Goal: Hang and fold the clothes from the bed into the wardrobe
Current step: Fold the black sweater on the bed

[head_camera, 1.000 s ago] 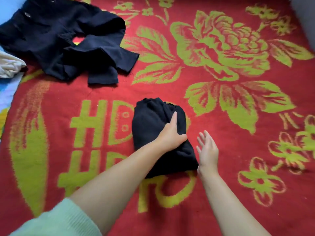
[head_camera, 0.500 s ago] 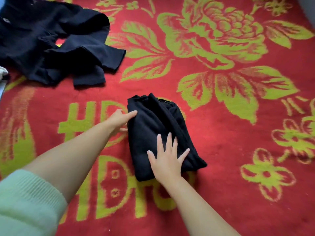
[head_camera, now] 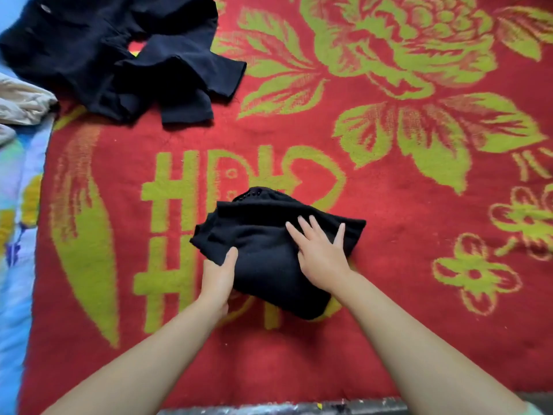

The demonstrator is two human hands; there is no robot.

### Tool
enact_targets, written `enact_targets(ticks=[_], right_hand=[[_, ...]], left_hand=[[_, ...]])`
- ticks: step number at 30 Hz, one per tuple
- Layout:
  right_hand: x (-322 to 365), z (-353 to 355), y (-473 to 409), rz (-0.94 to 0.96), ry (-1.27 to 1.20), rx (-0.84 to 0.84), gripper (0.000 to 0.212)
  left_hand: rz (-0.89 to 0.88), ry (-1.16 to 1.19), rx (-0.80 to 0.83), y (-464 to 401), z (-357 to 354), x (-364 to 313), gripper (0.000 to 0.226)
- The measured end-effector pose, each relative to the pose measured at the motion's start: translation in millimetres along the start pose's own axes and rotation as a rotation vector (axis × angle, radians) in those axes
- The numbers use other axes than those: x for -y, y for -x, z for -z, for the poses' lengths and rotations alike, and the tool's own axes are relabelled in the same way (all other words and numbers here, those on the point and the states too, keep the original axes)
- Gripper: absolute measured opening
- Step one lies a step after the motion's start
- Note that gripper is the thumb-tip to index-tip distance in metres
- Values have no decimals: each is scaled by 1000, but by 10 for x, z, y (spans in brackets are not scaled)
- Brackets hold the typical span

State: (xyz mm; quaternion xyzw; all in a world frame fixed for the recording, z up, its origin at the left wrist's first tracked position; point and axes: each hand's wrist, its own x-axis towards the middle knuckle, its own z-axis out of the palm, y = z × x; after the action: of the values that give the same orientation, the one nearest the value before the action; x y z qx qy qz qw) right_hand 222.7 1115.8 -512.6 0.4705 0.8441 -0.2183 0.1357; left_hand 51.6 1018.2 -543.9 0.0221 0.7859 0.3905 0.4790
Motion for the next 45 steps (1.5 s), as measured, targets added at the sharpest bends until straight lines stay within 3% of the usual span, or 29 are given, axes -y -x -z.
enact_targets(ticks=[2, 5, 7, 8, 10, 14, 22, 27, 34, 40, 45], right_hand=[[307, -182, 209, 4, 32, -191, 67], [662, -560, 567, 52, 56, -202, 88], [732, -786, 731, 20, 79, -132, 107], [715, -890, 750, -19, 85, -96, 114], [650, -1014, 675, -107, 110, -50, 123], [607, -973, 262, -314, 108, -44, 121], [494, -590, 231, -274, -14, -34, 83], [477, 88, 320, -189, 18, -170, 77], [945, 1166, 444, 198, 256, -302, 92], [1965, 1445, 758, 637, 459, -267, 101], [3029, 1298, 1349, 992, 505, -200, 84]], left_hand=[[-165, -228, -31, 12, 325, 159, 65], [-902, -906, -145, 24, 628, 159, 65], [-1290, -1307, 29, -55, 641, 240, 77], [-1360, -1455, 122, -129, 612, 287, 84], [-1370, -1633, 217, -292, 498, 277, 94], [-1301, -1689, 263, -543, 225, 18, 100], [-1251, -1723, 349, -454, 98, -359, 66], [-1228, -1665, 242, -50, 184, -880, 67], [-1308, -1403, -159, 820, 1025, -1311, 78], [-1090, -1333, -463, 1608, 2158, -830, 77], [-859, -1261, -696, 2411, 3131, -133, 71]])
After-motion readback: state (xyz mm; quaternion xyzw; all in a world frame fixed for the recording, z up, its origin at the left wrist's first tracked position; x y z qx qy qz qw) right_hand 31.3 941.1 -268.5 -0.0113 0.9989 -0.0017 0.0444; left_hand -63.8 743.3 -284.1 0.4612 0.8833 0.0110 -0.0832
